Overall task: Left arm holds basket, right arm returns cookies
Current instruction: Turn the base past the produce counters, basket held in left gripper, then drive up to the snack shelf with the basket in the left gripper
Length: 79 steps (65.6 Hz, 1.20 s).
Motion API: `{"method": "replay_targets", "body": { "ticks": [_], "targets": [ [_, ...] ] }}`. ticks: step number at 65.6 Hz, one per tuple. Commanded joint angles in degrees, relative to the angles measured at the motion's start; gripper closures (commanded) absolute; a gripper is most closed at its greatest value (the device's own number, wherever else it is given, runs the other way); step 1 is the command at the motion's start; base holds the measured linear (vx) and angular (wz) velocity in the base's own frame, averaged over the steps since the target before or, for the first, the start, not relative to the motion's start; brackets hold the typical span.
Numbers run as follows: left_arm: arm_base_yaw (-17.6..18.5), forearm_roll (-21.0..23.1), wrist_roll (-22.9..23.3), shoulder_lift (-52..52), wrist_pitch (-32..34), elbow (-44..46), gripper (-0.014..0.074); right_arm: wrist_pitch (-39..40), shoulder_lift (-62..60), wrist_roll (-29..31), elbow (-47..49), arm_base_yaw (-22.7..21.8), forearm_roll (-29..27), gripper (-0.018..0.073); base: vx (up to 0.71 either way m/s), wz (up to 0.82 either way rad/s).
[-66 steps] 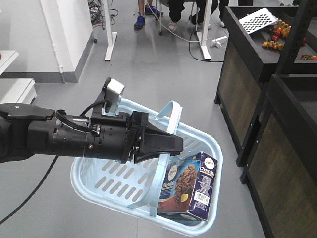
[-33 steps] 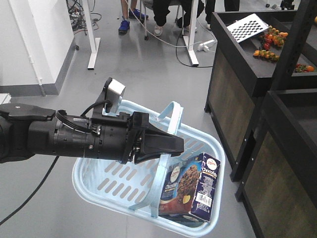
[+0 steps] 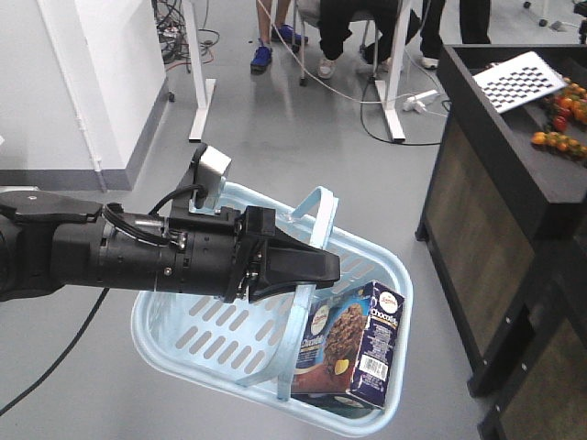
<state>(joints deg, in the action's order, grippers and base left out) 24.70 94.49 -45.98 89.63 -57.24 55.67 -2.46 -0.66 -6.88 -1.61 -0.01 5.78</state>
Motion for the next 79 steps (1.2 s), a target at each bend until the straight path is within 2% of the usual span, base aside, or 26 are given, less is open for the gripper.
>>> {"method": "replay_targets", "body": {
  "ticks": [1, 49, 79],
  "targets": [
    [0.4, 7.0, -0.8, -2.5, -3.3, 1.7, 0.0600, 4.3, -0.7, 0.4, -1.1, 0.0, 0.1, 0.0566, 0.32, 0.17],
    [0.4, 7.0, -0.8, -2.5, -3.3, 1.7, 0.0600, 4.3, -0.7, 0.4, -1.1, 0.0, 0.1, 0.0566, 0.30, 0.16],
    [0.4, 7.0, -0.8, -2.5, -3.3, 1.7, 0.0600, 4.3, -0.7, 0.4, -1.1, 0.0, 0.1, 0.0566, 0.28, 0.65]
  ]
}}
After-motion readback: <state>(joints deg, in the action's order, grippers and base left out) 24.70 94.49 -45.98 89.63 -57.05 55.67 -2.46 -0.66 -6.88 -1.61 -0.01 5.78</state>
